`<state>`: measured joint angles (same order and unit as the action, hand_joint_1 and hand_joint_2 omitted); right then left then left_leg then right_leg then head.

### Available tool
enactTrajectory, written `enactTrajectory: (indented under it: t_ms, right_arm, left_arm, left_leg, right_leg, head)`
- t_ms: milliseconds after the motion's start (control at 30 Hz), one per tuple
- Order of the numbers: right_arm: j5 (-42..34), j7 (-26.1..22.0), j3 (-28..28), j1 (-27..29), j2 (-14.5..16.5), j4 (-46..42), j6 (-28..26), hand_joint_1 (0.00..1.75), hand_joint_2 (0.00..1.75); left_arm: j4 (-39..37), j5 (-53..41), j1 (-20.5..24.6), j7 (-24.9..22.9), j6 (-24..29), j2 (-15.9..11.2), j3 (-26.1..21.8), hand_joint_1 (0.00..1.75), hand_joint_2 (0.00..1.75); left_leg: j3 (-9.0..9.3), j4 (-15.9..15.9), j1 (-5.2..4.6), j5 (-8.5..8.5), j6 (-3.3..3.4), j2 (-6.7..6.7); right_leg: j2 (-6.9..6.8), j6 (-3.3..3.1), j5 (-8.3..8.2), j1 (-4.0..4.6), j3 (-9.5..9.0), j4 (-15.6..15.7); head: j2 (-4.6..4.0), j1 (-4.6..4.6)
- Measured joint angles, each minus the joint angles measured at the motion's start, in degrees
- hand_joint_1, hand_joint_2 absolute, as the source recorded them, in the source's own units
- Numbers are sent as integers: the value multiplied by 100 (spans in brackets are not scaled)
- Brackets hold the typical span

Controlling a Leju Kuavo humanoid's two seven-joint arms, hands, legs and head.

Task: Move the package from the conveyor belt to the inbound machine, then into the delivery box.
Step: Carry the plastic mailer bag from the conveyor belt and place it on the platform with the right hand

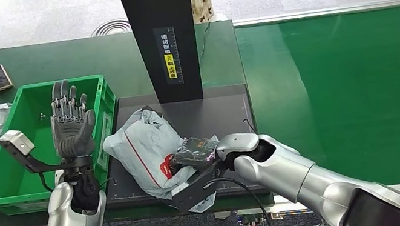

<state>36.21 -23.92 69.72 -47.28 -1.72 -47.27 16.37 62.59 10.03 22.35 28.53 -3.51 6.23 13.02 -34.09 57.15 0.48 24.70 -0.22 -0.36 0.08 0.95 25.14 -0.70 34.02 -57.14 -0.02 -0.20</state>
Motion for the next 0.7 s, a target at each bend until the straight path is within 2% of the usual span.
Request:
enactTrajectory:
  t_ms: [133,433,567,700]
  right_arm:
    - [-83,236,190,-111,-10,117,-37,3,175]
    - [-158,973,320,-295,-139,151,-673,0,175]
    - [-53,1341,227,-370,-141,151,-1046,0,175]
    - [35,1493,52,-381,-152,151,-1309,0,175]
  left_arm:
    - [-9,-13,0,-56,10,0,3,0,175]
    - [-12,-115,-37,-124,54,0,1,0,175]
    - [-10,-142,-60,-160,67,0,-4,0,175]
    - [3,-164,-101,-173,84,0,-11,0,175]
  left_leg:
    - [3,0,0,-1,-1,0]
    - [4,0,0,-2,0,0]
    - [3,1,0,-2,0,0]
    - [3,1,0,-2,0,-1]
  right_leg:
    - [0,-1,0,2,-1,0]
    - [0,3,-4,-1,-6,0]
    - [-2,4,-4,-2,-6,0]
    - [-2,4,-4,-2,-6,0]
  head:
    - [0,-1]
    - [0,0]
    - [0,0]
    - [0,0]
